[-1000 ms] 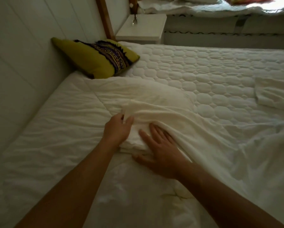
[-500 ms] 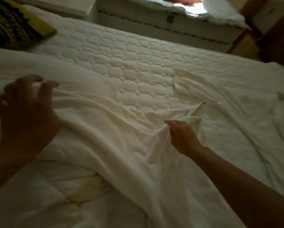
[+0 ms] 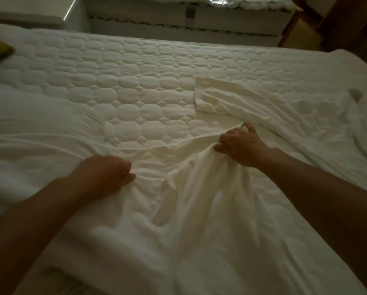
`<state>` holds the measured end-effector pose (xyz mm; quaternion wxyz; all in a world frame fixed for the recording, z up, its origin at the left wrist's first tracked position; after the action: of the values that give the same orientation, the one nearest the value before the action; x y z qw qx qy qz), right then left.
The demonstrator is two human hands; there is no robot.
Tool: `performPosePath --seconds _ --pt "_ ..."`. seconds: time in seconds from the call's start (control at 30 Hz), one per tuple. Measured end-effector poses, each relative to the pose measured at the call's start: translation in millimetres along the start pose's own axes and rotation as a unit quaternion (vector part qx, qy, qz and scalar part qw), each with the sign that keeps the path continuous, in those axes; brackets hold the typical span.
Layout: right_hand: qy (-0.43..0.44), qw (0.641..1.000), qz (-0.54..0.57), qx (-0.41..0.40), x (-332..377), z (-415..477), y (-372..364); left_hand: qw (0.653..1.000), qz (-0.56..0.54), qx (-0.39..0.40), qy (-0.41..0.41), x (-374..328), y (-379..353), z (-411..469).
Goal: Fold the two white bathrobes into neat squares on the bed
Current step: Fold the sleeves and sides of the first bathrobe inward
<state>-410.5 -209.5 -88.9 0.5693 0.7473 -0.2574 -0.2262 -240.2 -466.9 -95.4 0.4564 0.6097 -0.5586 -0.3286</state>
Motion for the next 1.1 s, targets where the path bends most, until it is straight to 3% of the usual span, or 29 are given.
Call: performPosePath --seconds 0.1,0.17,0.3,0.47,0.53,0.6,0.73,0.8,0.9,1.0,1.1 --pt "0.021 0.996 -0.082 0.028 -11 8 16 0.977 -0.065 -0.201 0.017 15 23 -13" --pt "0.026 0.992 -0.105 0.057 -21 19 28 0.956 -0.082 -0.277 0.044 29 29 -24" --pt "0.025 0.992 -0.104 0.063 -27 57 35 0.951 -0.064 -0.296 0.070 36 15 -20" --pt "-0.049 0.995 0.010 -0.087 -33 56 5 0.943 -0.072 -0.306 0.112 51 -10 -10" --pt "-0.038 0.992 -0.023 -0.121 -36 46 -6 0.947 -0.064 -0.296 0.110 45 -21 -5" --pt "-0.010 0.993 -0.082 -0.085 -33 53 -7 0.948 -0.057 -0.296 0.100 41 -27 2" --pt "-0.032 0.989 -0.077 0.126 -49 91 -1 0.950 -0.086 -0.282 0.100 46 -33 8" --pt "-0.007 0.972 -0.144 0.187 -46 110 9 0.946 -0.087 -0.295 0.103 44 -32 3" --pt "0.012 0.975 -0.144 0.171 -39 117 6 0.944 -0.089 -0.302 0.099 41 -27 3" --pt "-0.028 0.996 0.044 0.077 -48 90 4 0.938 -0.092 -0.317 0.106 47 -30 1" --pt "-0.079 0.983 0.082 0.145 -65 67 -1 0.937 -0.098 -0.319 0.102 46 -33 4"
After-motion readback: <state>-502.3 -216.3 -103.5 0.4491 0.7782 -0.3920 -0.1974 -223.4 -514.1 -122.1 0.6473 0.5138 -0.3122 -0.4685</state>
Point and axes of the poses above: each hand's wrist, its own z-axis towards the middle knuckle, its own y-axis out of the back of the hand, x = y × z, the point moved 9 cm from there along z, towards the middle knuckle, and after that the axes turned 11 degrees about y, right-handed, at the moved point
